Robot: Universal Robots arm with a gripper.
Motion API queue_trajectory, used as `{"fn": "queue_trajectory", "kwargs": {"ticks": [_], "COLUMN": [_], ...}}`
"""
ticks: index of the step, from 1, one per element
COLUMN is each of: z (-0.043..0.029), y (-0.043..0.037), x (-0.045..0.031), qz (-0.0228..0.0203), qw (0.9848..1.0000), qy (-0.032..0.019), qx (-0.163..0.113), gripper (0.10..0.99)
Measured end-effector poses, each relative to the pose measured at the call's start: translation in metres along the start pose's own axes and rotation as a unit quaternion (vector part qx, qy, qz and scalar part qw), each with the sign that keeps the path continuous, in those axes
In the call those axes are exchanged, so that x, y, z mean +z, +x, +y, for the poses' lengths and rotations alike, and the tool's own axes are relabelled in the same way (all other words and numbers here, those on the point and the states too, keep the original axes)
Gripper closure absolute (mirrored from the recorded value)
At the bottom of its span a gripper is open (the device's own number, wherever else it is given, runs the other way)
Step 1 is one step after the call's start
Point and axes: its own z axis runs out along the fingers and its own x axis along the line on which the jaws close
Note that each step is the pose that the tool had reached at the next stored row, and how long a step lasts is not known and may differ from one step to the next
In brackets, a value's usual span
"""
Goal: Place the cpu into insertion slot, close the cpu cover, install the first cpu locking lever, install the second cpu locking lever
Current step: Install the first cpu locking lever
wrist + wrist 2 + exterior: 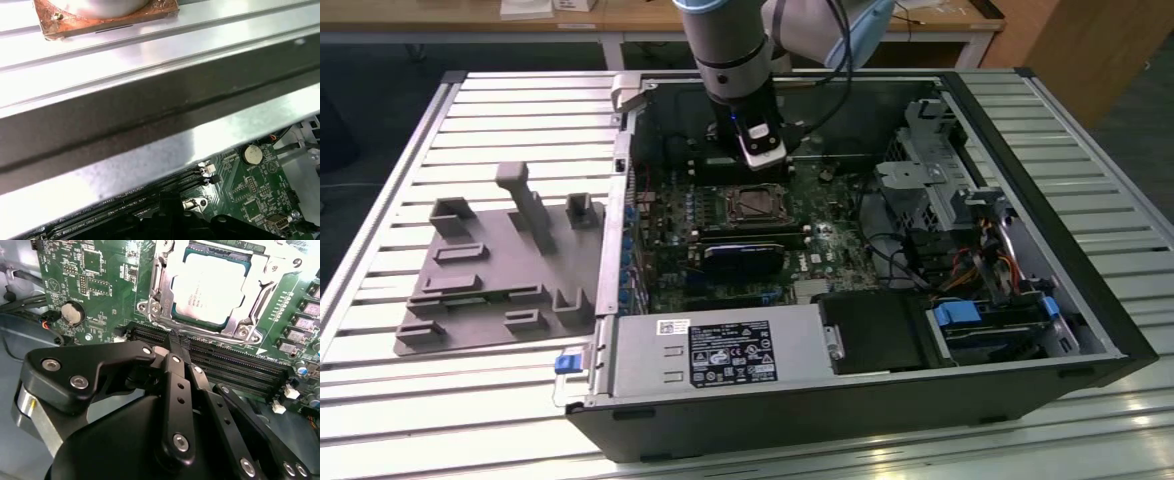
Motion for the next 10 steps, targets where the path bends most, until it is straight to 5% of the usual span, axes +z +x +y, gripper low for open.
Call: {"fn": "queue_trajectory", "kwargs": {"ticks": [7,10], "z": [0.0,0.0001], "y": [0.0,-0.0004], "x": [-0.0001,0.0001], "qz": [0.0,0.0014], "qw": [1.0,1.0], "qy": [0.0002,0.0082], "qx": [0.0,-0.001], "gripper": [0.984,0.984]}}
